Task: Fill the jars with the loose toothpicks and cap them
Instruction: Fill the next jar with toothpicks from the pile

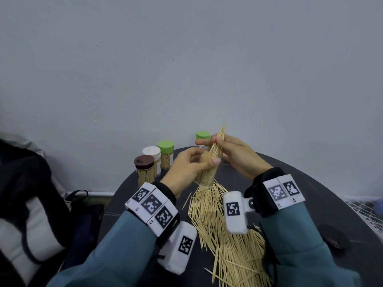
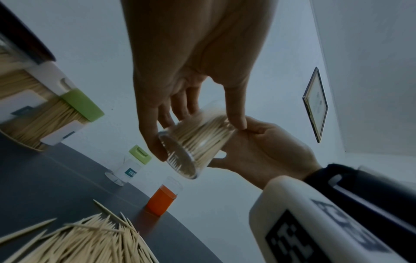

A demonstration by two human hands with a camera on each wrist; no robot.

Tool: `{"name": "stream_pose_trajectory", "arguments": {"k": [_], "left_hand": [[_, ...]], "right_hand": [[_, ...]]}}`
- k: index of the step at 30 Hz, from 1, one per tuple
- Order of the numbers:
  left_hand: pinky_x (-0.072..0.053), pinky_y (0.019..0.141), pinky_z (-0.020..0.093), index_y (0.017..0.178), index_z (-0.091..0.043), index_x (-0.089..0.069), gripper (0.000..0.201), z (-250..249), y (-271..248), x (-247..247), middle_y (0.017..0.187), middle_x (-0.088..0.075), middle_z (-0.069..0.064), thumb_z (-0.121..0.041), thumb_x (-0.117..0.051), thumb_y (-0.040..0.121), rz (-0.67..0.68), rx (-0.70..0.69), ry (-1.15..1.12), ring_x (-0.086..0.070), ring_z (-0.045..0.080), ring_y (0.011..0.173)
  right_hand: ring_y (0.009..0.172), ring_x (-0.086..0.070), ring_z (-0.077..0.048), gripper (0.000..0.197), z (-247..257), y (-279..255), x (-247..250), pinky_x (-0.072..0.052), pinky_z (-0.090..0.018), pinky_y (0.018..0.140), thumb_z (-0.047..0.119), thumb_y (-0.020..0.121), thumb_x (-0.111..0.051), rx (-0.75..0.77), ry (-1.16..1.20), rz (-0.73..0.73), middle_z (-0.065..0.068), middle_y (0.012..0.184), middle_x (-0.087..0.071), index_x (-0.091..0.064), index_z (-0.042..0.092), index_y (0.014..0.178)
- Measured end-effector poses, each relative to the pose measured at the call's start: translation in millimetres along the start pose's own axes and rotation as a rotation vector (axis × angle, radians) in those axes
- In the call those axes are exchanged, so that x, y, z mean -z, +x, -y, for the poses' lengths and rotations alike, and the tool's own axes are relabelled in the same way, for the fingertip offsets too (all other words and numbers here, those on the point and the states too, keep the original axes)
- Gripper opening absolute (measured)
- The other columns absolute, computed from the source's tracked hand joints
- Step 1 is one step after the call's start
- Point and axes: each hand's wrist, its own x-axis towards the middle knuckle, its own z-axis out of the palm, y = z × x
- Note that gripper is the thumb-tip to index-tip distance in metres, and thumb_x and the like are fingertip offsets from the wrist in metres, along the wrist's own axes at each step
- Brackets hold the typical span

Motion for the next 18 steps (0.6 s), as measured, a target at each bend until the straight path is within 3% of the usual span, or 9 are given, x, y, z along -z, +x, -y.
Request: {"name": "stream_pose_trajectory", "arguments": {"k": [3,6,8,10,13,15,18], "left_hand": [[-0.044,0.077,0.026,0.107,-0.014,-0.062,0.033,0.2,-0.4,-0.1,0.102,-0.065,-0.001,-0.026,-0.072,0.078,0.001,-0.002,-0.003,-0.06,0.014,0.101],[-0.046,0.081,0.026,0.108,-0.017,-0.061,0.032,-0.6,-1.8,-1.4,0.103,-0.064,-0.005,-0.023,-0.073,0.079,0.014,0.006,-0.001,-0.059,0.01,0.1],[-0.047,0.084,0.025,0.116,-0.018,-0.058,0.039,-0.8,-2.4,-1.5,0.107,-0.063,-0.005,-0.02,-0.072,0.08,0.033,0.009,-0.01,-0.058,0.009,0.102],[-0.045,0.075,0.018,0.123,-0.02,-0.056,0.045,-1.0,-2.9,-0.8,0.107,-0.063,-0.006,-0.02,-0.071,0.08,0.054,-0.003,-0.003,-0.058,0.003,0.096],[-0.043,0.07,0.014,0.117,-0.024,-0.057,0.04,-1.8,-3.9,-0.1,0.11,-0.063,-0.008,-0.021,-0.072,0.08,0.075,-0.008,0.019,-0.056,-0.002,0.092],[-0.047,0.075,0.017,0.108,-0.021,-0.06,0.032,-1.1,-4.0,-0.6,0.111,-0.063,-0.007,-0.02,-0.073,0.079,0.085,0.005,0.038,-0.058,0.004,0.096],[-0.045,0.066,0.011,0.105,-0.018,-0.061,0.03,-1.3,-6.2,-2.4,0.1,-0.065,-0.006,-0.02,-0.074,0.078,0.108,0.014,0.053,-0.06,0.004,0.091]], "right_hand": [[0.127,-0.048,-0.021,0.031,-2.3,-2.2,5.5,-0.026,-0.046,0.114,0.014,0.1,-0.034,-0.058,-0.049,0.039,-0.006,0.122,-0.062,-0.065,0.014,0.098],[0.118,-0.053,-0.017,0.031,-2.7,-5.3,6.2,-0.029,-0.042,0.113,0.018,0.099,-0.037,-0.125,-0.074,0.056,0.005,0.107,-0.067,-0.067,0.021,0.09],[0.109,-0.056,-0.017,0.028,-1.7,-6.7,6.2,-0.036,-0.038,0.107,0.018,0.098,-0.037,-0.139,-0.09,0.084,0.004,0.103,-0.066,-0.064,0.02,0.092],[0.101,-0.059,-0.016,0.025,0.9,-8.0,5.7,-0.042,-0.033,0.099,0.016,0.098,-0.037,-0.15,-0.093,0.115,0.0,0.101,-0.065,-0.062,0.017,0.096],[0.093,-0.062,-0.013,0.024,3.2,-9.3,7.0,-0.046,-0.025,0.09,0.02,0.097,-0.037,-0.158,-0.043,0.116,-0.005,0.1,-0.065,-0.061,0.014,0.096],[0.1,-0.061,-0.02,0.03,2.8,-8.5,8.9,-0.045,-0.03,0.093,0.028,0.094,-0.038,-0.129,-0.035,0.131,-0.014,0.11,-0.064,-0.062,0.012,0.101],[0.116,-0.056,-0.026,0.032,1.1,-7.3,11.9,-0.039,-0.043,0.105,0.032,0.095,-0.038,-0.083,-0.016,0.146,-0.013,0.123,-0.061,-0.066,0.016,0.097]]}}
